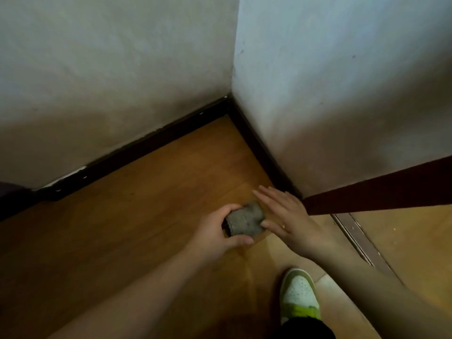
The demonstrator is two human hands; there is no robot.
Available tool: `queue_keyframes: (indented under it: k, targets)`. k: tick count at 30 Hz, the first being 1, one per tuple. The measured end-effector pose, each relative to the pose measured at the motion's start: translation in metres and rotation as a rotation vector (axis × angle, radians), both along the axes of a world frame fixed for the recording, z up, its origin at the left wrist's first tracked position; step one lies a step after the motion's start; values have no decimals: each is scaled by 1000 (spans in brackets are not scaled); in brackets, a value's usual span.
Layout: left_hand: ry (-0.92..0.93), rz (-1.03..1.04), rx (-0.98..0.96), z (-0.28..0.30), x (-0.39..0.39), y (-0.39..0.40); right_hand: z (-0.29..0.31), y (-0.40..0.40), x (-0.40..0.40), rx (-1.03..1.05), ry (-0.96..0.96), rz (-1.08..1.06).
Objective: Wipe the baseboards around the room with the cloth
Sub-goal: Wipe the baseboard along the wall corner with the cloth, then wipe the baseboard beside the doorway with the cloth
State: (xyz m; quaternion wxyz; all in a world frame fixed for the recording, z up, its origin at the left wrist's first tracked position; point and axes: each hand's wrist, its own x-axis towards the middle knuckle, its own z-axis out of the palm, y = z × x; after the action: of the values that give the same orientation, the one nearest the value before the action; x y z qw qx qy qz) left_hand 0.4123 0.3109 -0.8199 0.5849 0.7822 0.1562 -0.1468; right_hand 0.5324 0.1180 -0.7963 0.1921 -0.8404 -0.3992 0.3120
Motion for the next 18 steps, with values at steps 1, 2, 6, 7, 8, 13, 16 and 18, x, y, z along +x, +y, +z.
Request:
queue_keyframes:
  k: [1, 2, 6, 7, 8, 13, 16, 18]
  targets:
    - [-7, -16, -36, 10, -8, -2, 6, 0, -8, 24, 28, 2]
    - [-20, -21, -59, 21, -16, -4, 14, -1, -16, 58, 67, -10]
    - [-31, 13, -52, 72, -42, -10, 59, -5, -41, 114, 174, -33]
    - [-25, 40, -58, 86, -48, -11, 73, -5, -46, 116, 191, -37]
    - [-21, 68, -57, 100, -55, -13, 86, -3, -50, 123, 204, -44]
    - [3, 227, -44, 177, -99, -16, 153, 15, -77, 161, 171, -21]
    - [16, 306, 48, 231, -128, -12, 203, 30, -103, 185, 201, -35]
    - [31, 319, 102, 268, -150, -7, 241, 39, -123, 162, 281, -36]
